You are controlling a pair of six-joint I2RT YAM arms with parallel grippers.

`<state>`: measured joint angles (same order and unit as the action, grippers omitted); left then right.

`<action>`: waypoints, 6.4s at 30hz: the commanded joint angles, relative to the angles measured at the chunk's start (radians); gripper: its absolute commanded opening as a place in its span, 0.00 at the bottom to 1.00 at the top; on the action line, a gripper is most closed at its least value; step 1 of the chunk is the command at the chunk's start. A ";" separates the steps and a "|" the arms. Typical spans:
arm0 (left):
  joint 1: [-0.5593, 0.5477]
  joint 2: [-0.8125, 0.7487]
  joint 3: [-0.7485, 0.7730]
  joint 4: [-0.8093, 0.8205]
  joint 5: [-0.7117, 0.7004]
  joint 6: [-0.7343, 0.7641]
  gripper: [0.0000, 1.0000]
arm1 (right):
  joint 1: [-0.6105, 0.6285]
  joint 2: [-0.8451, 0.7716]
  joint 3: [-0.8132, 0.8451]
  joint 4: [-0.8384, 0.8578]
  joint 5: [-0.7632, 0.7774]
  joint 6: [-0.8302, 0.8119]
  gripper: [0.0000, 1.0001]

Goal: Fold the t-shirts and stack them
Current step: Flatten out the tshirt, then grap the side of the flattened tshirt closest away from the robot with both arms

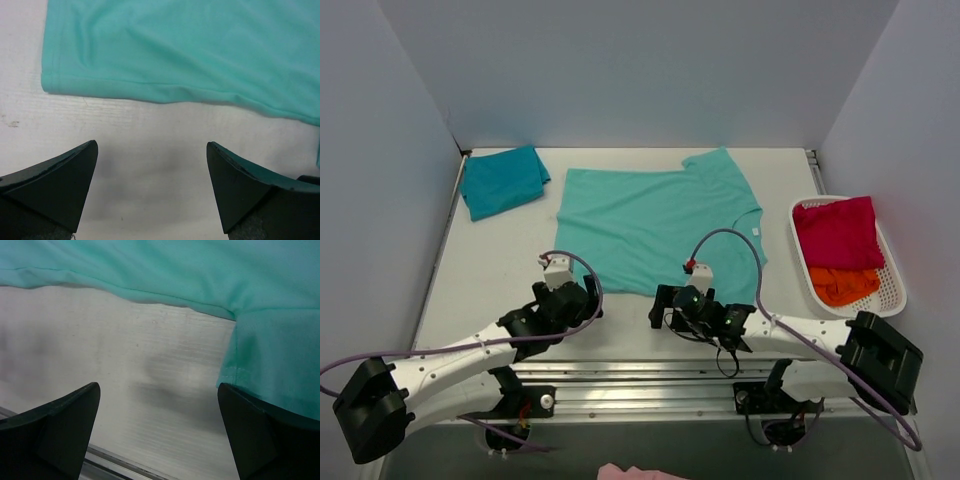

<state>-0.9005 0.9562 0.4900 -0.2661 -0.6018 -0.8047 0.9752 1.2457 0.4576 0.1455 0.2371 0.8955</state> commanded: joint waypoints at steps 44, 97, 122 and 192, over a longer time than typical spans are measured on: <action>-0.092 0.004 0.092 -0.169 0.024 -0.026 1.00 | 0.230 -0.263 0.239 -0.744 0.406 0.314 1.00; 0.288 0.469 0.004 0.318 -0.064 -0.314 0.21 | 0.234 -0.480 0.049 -0.698 0.507 0.536 0.97; 0.385 0.455 -0.073 0.518 0.080 -0.200 0.04 | 0.257 -0.332 0.052 -0.942 0.416 1.004 0.88; 0.345 0.408 -0.031 0.400 0.034 -0.186 0.02 | -0.329 -0.261 0.070 -0.690 0.139 0.342 0.00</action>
<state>-0.5442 1.3853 0.4213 0.2016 -0.5465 -0.9901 0.6422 1.0058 0.4759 -0.4984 0.2710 1.2514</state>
